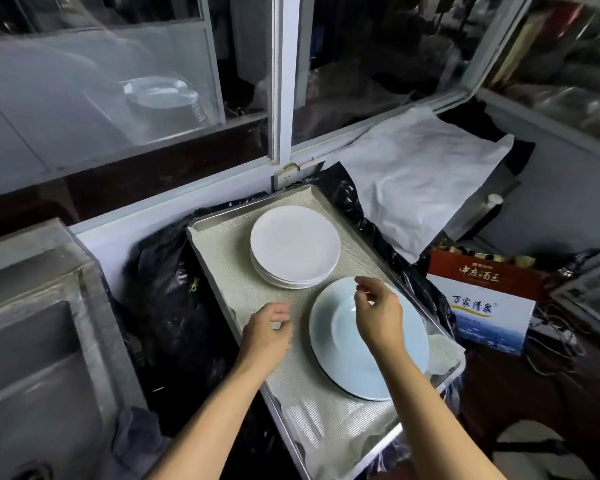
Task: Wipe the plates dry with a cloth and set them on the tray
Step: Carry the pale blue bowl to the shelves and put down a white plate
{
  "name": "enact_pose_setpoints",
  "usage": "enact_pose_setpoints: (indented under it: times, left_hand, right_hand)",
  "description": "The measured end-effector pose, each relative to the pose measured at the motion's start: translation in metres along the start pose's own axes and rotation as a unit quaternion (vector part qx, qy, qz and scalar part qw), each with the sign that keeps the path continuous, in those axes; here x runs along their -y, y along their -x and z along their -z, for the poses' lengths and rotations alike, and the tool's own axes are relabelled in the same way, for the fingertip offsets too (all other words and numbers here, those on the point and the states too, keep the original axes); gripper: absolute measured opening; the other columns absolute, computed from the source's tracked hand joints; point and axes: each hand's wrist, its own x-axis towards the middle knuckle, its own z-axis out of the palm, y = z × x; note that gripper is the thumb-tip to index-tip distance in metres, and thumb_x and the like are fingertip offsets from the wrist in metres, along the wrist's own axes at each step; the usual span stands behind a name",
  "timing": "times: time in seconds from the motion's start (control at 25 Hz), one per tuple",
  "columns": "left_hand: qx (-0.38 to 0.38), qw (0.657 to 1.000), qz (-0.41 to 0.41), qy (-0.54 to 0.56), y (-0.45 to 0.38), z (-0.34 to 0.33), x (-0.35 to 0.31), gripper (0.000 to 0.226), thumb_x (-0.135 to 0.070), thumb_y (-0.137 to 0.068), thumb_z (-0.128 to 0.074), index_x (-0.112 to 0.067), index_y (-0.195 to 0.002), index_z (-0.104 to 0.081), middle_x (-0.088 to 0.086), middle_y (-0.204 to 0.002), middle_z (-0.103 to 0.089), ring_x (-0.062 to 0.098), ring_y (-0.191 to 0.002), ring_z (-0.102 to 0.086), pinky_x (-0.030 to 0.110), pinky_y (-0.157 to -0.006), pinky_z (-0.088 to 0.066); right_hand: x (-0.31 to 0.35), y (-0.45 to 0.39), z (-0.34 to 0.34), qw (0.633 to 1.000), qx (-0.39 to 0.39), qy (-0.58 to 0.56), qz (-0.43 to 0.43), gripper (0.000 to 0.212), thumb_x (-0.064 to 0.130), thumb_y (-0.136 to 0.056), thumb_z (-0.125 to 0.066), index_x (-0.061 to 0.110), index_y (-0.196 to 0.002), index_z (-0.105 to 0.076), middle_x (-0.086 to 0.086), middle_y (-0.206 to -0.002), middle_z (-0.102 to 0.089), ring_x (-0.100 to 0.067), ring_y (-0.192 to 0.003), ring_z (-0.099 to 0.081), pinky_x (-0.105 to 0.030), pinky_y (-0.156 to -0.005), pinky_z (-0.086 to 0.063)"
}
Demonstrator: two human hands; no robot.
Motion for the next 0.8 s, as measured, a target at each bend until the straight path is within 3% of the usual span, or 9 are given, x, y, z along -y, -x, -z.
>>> enact_pose_setpoints:
  times: [0.12, 0.28, 0.4, 0.48, 0.64, 0.8]
  left_hand:
    - [0.014, 1.000, 0.005, -0.020, 0.022, -0.016, 0.004, 0.027, -0.006, -0.092, -0.059, -0.028, -0.107, -0.064, -0.005, -0.106, -0.067, 0.029, -0.078, -0.072, 0.050, -0.078, -0.061]
    - [0.014, 0.997, 0.016, -0.078, 0.034, -0.045, 0.010, 0.025, -0.011, -0.090, -0.063, -0.025, -0.110, -0.063, -0.003, -0.106, -0.069, 0.020, -0.083, -0.067, 0.038, -0.084, -0.057]
    - [-0.013, 0.992, 0.037, -0.119, 0.035, -0.071, 0.013, 0.035, -0.013, -0.088, -0.063, -0.019, -0.123, -0.059, -0.002, -0.110, -0.065, 0.015, -0.092, -0.061, 0.028, -0.079, -0.046]
    - [-0.040, 0.990, 0.059, -0.126, 0.035, -0.088, 0.016, 0.039, -0.011, -0.087, -0.063, -0.017, -0.125, -0.056, 0.003, -0.115, -0.062, 0.019, -0.102, -0.059, 0.030, -0.086, -0.045]
    - [-0.075, 0.984, 0.117, -0.108, 0.038, -0.114, 0.027, 0.040, -0.012, -0.085, -0.061, -0.021, -0.122, -0.052, 0.002, -0.116, -0.061, 0.011, -0.093, -0.059, 0.031, -0.085, -0.048]
    - [-0.097, 0.976, 0.177, -0.076, 0.042, -0.129, 0.031, 0.043, -0.016, -0.081, -0.062, -0.021, -0.123, -0.050, -0.007, -0.105, -0.063, 0.013, -0.091, -0.063, 0.033, -0.078, -0.055]
  right_hand:
    - [-0.017, 0.015, 0.029, 1.000, -0.019, 0.009, -0.010, 0.028, 0.008, -0.095, -0.056, 0.015, -0.116, -0.073, 0.001, -0.108, -0.073, -0.013, -0.096, -0.065, -0.023, -0.083, -0.044]
    - [-0.049, 0.006, 0.059, 0.999, -0.033, 0.022, -0.036, 0.029, 0.010, -0.095, -0.055, 0.015, -0.119, -0.072, -0.003, -0.109, -0.073, -0.020, -0.098, -0.066, -0.038, -0.093, -0.052]
    - [-0.074, -0.015, 0.075, 0.998, -0.001, 0.057, -0.037, 0.036, 0.007, -0.094, -0.056, 0.009, -0.128, -0.066, -0.012, -0.120, -0.068, -0.024, -0.106, -0.062, -0.034, -0.092, -0.048]
    - [-0.090, -0.033, 0.080, 0.994, 0.045, 0.091, -0.027, 0.041, 0.003, -0.092, -0.059, 0.004, -0.132, -0.062, -0.019, -0.124, -0.065, -0.033, -0.112, -0.061, -0.041, -0.097, -0.049]
    - [-0.107, -0.060, 0.081, 0.984, 0.101, 0.143, 0.003, 0.043, 0.011, -0.091, -0.070, 0.005, -0.132, -0.062, -0.026, -0.122, -0.059, -0.044, -0.114, -0.056, -0.049, -0.102, -0.045]
    - [-0.109, -0.076, 0.082, 0.965, 0.133, 0.219, 0.051, 0.045, 0.022, -0.093, -0.072, -0.001, -0.129, -0.061, -0.031, -0.116, -0.060, -0.050, -0.106, -0.058, -0.054, -0.095, -0.047]
